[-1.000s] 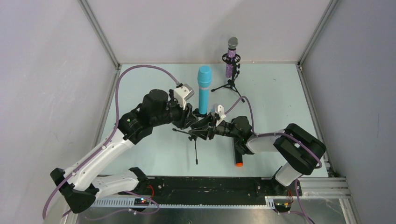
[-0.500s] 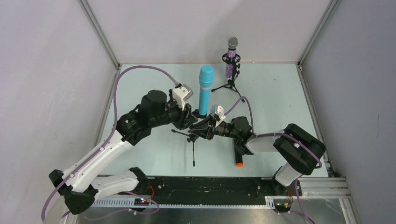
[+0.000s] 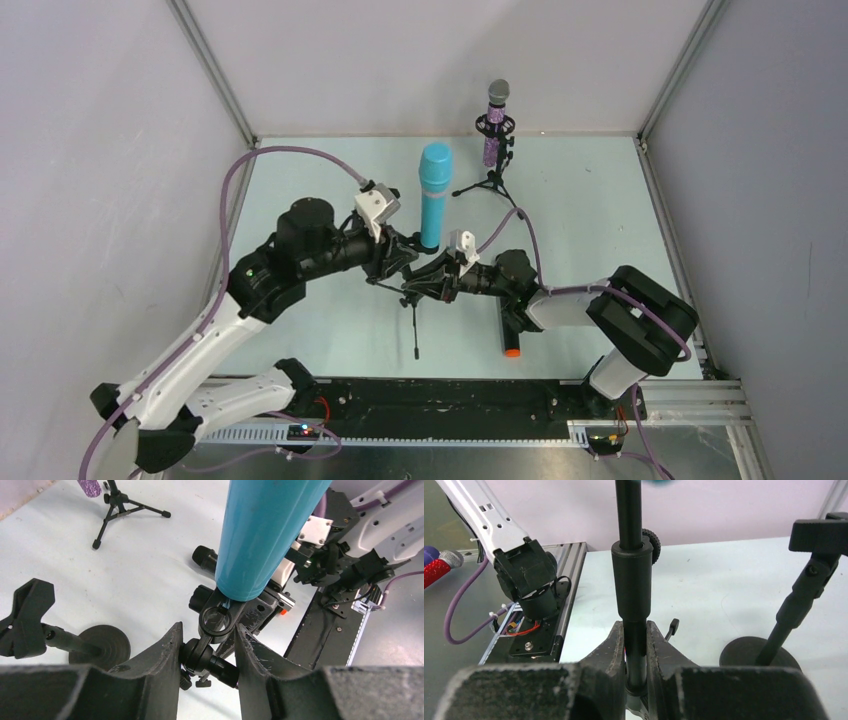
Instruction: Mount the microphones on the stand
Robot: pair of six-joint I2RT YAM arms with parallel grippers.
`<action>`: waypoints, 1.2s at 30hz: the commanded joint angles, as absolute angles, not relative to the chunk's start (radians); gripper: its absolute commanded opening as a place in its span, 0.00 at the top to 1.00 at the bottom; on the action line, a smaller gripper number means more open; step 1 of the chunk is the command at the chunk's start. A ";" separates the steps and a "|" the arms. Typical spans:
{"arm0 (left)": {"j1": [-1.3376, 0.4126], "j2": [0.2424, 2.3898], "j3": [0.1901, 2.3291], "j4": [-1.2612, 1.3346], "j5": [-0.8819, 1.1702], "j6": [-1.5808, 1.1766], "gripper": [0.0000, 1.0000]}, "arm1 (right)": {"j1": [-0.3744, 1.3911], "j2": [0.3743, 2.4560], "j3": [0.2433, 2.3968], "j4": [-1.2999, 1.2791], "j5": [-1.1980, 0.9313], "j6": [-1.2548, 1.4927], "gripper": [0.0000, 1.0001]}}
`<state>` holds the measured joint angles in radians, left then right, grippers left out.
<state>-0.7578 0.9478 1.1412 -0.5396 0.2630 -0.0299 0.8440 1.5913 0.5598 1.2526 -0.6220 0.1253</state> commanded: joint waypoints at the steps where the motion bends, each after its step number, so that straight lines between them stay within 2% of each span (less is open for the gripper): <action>1: -0.763 0.868 1.187 -0.379 0.359 -0.002 1.00 | 0.839 1.600 0.557 1.170 -0.594 0.096 1.00; 11: -0.764 0.855 1.194 -0.351 0.228 -0.046 1.00 | 0.840 1.592 0.557 1.131 -0.561 0.078 1.00; 25: -0.763 0.797 1.254 -0.305 0.226 -0.057 1.00 | 0.841 1.606 0.557 1.099 -0.551 0.054 1.00; 36: -0.763 0.743 1.193 -0.241 0.203 -0.050 1.00 | 0.841 1.588 0.557 1.089 -0.527 0.056 1.00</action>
<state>-0.7574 0.8062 1.1557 -0.4736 0.1902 -0.0448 0.8524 1.5906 0.5613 1.1942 -0.6079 0.0254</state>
